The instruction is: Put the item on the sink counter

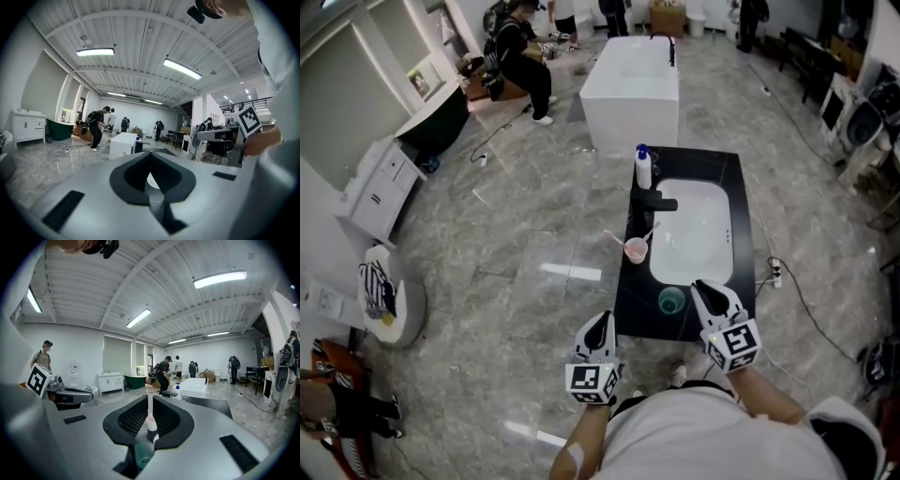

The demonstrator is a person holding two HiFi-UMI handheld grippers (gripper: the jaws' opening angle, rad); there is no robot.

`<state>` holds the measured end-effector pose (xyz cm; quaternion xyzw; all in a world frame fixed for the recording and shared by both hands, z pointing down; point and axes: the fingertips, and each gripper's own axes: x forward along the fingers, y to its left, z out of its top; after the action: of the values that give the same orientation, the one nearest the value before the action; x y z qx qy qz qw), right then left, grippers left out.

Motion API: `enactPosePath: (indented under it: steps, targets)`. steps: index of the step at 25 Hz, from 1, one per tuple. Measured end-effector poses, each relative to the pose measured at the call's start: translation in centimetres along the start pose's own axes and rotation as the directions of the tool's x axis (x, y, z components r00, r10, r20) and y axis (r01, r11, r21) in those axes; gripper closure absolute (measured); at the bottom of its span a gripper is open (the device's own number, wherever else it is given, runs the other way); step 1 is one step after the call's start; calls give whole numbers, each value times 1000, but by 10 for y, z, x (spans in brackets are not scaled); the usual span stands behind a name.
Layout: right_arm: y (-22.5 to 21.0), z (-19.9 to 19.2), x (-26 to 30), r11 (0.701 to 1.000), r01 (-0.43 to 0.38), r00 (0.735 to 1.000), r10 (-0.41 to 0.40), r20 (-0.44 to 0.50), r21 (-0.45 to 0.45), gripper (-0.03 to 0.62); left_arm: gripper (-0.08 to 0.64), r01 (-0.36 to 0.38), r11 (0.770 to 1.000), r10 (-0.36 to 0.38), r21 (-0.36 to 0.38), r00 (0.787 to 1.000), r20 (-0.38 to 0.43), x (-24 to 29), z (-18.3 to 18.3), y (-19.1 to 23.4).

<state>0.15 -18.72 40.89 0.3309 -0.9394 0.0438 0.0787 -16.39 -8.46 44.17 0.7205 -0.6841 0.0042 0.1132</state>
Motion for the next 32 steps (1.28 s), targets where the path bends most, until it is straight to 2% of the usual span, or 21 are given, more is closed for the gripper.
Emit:
enactPosePath:
  steps: [4, 18, 32]
  targets:
    - [4, 0, 4, 1000, -19, 1000, 19, 0, -3, 538, 557, -15, 1000, 15, 0, 1000, -13, -3, -5, 2]
    - [25, 2, 12, 998, -69, 998, 69, 12, 0, 538, 557, 2, 1000, -2, 0, 1000, -8, -3, -7, -2]
    - [37, -1, 0, 997, -73, 997, 73, 4, -18, 537, 557, 3, 1000, -3, -15, 1000, -3, -16, -9, -6]
